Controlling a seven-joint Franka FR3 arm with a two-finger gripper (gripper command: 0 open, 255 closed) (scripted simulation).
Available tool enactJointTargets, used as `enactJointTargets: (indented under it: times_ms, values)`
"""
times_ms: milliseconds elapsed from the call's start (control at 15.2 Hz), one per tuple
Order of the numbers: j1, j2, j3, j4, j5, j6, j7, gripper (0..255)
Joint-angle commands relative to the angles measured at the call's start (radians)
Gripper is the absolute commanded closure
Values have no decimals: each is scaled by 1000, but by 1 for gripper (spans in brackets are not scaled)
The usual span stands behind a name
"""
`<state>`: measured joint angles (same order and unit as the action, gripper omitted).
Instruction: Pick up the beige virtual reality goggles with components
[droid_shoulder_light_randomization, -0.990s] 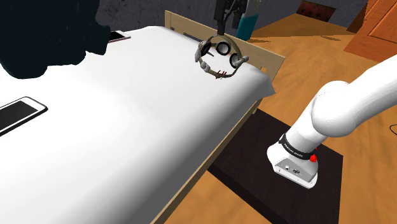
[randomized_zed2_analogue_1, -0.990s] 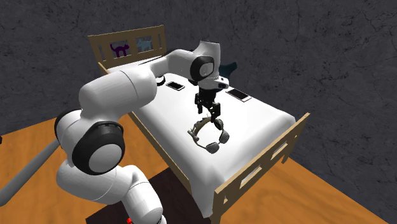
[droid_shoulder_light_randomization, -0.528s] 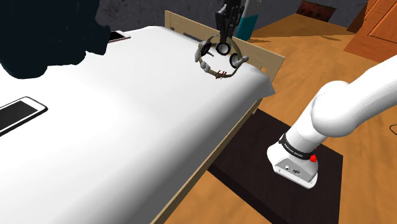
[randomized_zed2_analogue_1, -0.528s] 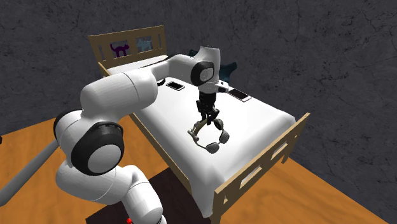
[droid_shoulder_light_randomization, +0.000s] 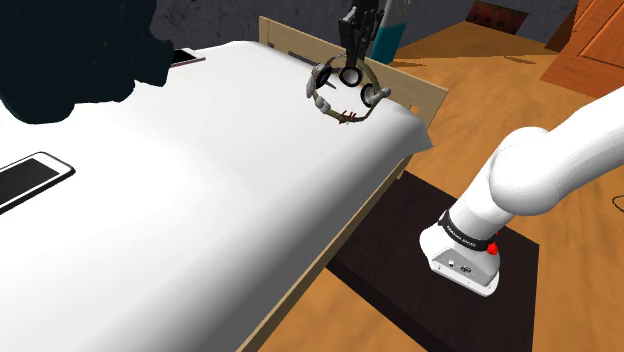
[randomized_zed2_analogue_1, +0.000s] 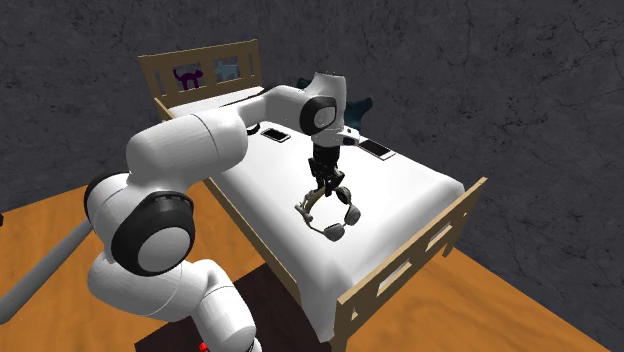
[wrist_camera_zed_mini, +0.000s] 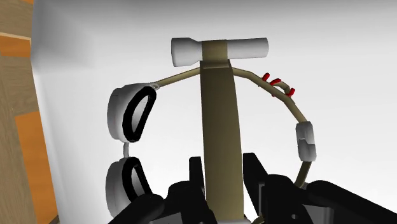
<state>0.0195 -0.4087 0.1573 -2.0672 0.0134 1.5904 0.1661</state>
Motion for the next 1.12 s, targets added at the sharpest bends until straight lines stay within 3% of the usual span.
enactJointTargets:
  times_ms: [0,1056]
  values:
    - [0,2,0,16,-1,-14,0,255]
    - [-5,55,-1,258,-9,-204,-2,255]
